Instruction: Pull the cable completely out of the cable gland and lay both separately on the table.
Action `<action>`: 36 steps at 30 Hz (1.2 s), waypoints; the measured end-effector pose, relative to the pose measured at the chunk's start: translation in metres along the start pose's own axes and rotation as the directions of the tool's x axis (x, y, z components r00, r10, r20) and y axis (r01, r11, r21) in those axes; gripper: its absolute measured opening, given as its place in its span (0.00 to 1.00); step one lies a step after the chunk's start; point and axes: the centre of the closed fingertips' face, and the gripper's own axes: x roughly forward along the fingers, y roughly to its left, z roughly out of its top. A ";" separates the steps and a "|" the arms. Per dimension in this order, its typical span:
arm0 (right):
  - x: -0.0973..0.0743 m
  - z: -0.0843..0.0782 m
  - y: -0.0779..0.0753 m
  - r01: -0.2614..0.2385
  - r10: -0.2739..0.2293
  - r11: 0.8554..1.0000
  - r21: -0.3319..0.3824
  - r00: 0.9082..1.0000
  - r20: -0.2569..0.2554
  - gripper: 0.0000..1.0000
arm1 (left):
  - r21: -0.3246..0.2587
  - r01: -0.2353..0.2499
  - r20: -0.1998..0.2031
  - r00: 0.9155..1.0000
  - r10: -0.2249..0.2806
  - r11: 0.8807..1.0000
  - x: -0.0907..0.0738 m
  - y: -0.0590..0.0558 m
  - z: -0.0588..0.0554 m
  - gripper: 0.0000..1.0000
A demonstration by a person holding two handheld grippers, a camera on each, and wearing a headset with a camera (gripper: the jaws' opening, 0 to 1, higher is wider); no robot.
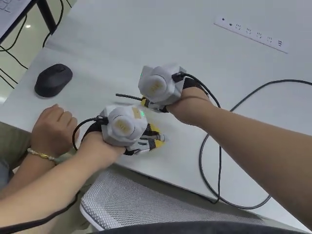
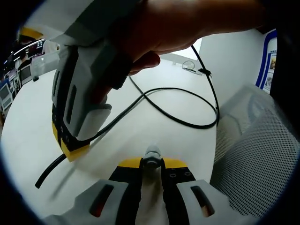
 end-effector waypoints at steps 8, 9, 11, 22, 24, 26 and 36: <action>0.005 -0.003 -0.004 0.006 -0.006 1.000 -0.007 1.000 -0.001 0.00 | 0.016 -0.006 -0.002 1.000 0.006 1.000 0.004 -0.002 0.000 0.16; 0.007 -0.005 -0.003 0.004 -0.004 1.000 -0.010 1.000 -0.008 0.00 | 0.018 -0.003 -0.004 1.000 0.003 1.000 0.004 -0.002 0.001 0.16; 0.008 -0.008 -0.002 0.006 -0.007 1.000 -0.023 1.000 -0.022 0.00 | 0.030 -0.005 -0.007 1.000 0.006 1.000 0.004 -0.002 0.001 0.16; 0.010 -0.010 -0.005 0.013 -0.013 1.000 -0.001 1.000 -0.013 0.01 | 0.106 -0.030 -0.048 0.998 0.036 0.994 0.001 -0.002 0.001 0.16; 0.010 -0.010 -0.005 0.012 -0.012 1.000 -0.007 1.000 -0.014 0.01 | 0.116 -0.032 -0.054 0.998 0.039 0.993 0.000 -0.002 0.000 0.16; 0.009 -0.010 -0.006 0.018 -0.018 1.000 -0.012 1.000 -0.017 0.02 | 0.132 -0.038 -0.061 0.997 0.046 0.991 0.000 -0.002 0.000 0.17; -0.004 -0.010 -0.012 0.045 -0.045 0.998 0.045 0.999 0.010 0.11 | 0.134 -0.035 -0.072 0.996 0.045 0.990 0.000 -0.003 -0.001 0.20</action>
